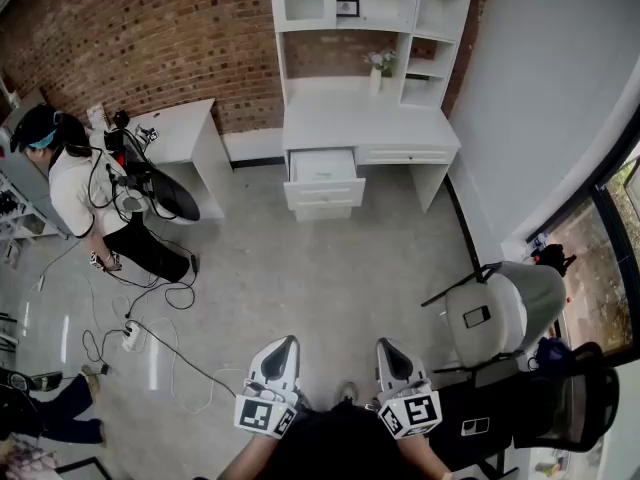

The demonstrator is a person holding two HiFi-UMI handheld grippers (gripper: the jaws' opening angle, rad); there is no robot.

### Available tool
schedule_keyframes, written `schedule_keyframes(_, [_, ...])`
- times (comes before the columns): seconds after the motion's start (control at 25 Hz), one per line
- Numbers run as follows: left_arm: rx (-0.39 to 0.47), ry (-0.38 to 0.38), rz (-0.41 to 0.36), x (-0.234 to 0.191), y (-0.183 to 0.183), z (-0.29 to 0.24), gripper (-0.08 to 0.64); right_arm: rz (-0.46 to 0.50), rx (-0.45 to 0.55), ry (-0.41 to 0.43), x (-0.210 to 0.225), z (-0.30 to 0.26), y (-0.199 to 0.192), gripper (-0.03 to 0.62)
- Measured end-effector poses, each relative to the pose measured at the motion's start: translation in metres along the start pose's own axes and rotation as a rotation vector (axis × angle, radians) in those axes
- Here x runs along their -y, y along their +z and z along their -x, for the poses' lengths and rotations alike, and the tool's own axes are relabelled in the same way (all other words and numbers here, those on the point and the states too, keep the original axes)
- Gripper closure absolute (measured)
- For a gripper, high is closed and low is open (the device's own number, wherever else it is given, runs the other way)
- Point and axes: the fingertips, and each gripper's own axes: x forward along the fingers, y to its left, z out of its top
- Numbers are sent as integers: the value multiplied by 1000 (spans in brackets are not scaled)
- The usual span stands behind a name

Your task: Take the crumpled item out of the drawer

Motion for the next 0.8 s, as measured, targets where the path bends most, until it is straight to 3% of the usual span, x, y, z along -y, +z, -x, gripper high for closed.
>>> schedule_keyframes(0.28, [-9, 11, -18, 27, -12, -32, 536, -3, 11, 43, 34, -4, -2, 578])
schedule_keyframes(0.44, [-20, 27, -66, 37, -19, -54, 537, 5, 1, 71, 57, -16, -9, 578])
schedule_keyframes(0.8, [-58, 74, -62, -2, -33, -114, 537, -2, -35, 102, 95, -93, -12, 578])
